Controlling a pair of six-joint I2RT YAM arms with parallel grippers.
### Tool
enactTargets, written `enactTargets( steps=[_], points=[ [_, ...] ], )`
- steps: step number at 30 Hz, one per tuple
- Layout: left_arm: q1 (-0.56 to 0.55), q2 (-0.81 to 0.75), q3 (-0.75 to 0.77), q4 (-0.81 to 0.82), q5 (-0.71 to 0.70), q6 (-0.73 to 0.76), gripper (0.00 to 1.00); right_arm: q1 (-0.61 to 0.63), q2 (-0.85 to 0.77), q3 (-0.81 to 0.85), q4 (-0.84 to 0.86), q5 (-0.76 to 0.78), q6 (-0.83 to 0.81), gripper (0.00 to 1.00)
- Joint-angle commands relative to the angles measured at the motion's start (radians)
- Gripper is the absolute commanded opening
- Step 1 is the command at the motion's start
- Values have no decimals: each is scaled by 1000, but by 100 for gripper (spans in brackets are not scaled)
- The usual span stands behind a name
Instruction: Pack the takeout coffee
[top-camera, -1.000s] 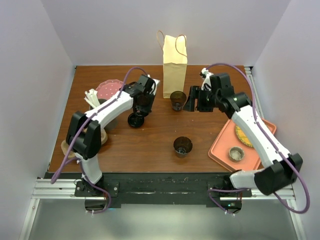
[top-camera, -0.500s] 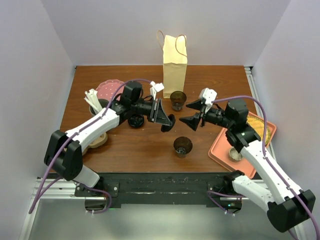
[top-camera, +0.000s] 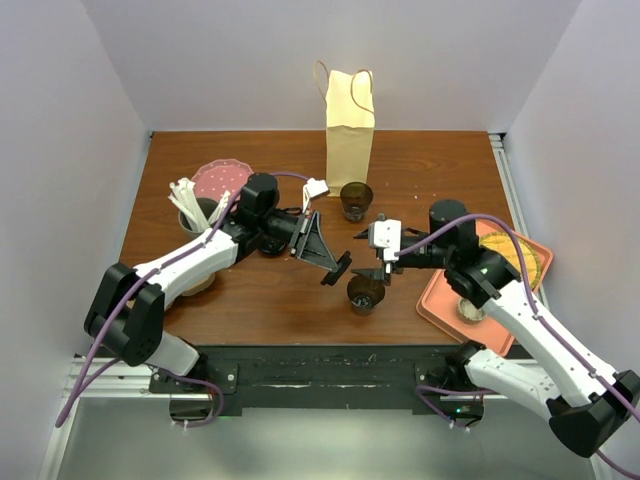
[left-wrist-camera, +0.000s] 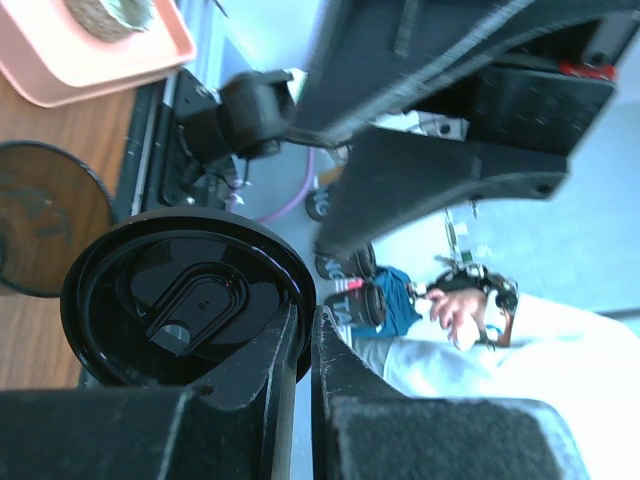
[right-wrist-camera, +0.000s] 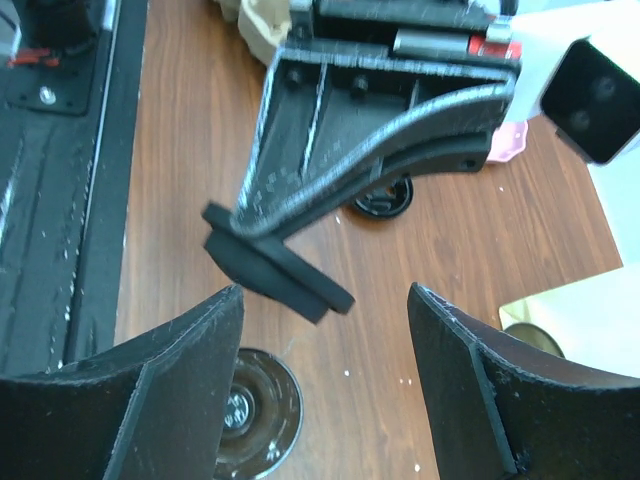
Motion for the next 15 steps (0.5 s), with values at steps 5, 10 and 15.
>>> enactTargets(
  steps=[5, 10, 15],
  points=[
    [-4, 9, 6, 43, 85, -36, 2, 46, 56, 77, -142, 50, -176, 69],
    [-12, 24, 8, 37, 90, -39, 2, 82, 89, 85, -96, 77, -193, 68],
    [-18, 41, 25, 36, 101, -43, 2, 134, 137, 98, -116, 87, -225, 66]
  ],
)
